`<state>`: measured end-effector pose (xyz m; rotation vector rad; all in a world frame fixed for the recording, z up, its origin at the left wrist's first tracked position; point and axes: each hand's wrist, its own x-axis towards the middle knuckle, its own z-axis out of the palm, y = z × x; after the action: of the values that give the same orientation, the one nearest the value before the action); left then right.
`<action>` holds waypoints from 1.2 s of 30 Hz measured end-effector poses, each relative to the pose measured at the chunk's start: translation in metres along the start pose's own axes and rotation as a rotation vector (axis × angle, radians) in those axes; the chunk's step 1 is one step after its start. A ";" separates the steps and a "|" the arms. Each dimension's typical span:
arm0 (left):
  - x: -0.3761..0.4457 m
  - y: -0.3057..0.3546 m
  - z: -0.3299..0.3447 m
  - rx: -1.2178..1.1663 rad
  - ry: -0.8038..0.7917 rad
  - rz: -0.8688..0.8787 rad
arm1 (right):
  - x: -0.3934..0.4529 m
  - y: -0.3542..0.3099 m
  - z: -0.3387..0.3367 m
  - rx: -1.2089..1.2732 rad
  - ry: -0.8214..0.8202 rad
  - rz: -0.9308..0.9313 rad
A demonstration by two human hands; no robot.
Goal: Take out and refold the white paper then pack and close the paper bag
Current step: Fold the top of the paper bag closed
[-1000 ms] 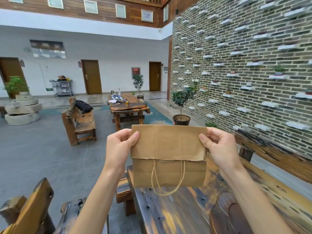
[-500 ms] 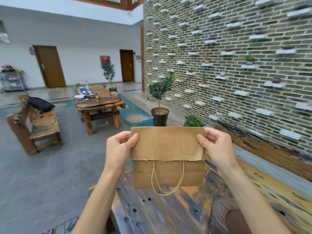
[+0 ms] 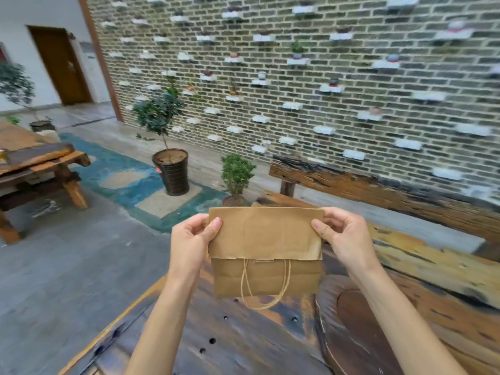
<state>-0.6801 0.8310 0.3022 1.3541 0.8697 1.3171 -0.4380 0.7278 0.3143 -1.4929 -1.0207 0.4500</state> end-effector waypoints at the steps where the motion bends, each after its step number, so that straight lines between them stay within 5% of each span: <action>1: 0.009 -0.007 -0.001 0.000 -0.032 -0.017 | 0.001 0.005 0.003 -0.024 0.013 0.016; 18: 0.102 -0.161 0.003 0.177 -0.444 -0.284 | 0.005 0.120 0.053 -0.324 0.246 0.376; 26: 0.109 -0.236 0.017 0.500 -0.446 -0.275 | 0.005 0.195 0.058 -0.349 0.155 0.537; 36: 0.103 -0.334 0.024 0.689 -0.555 -0.504 | -0.005 0.295 0.076 -0.326 0.101 0.779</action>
<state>-0.5927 1.0014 0.0085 1.7421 1.2074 0.2105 -0.4013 0.7983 0.0200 -2.1749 -0.4035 0.7645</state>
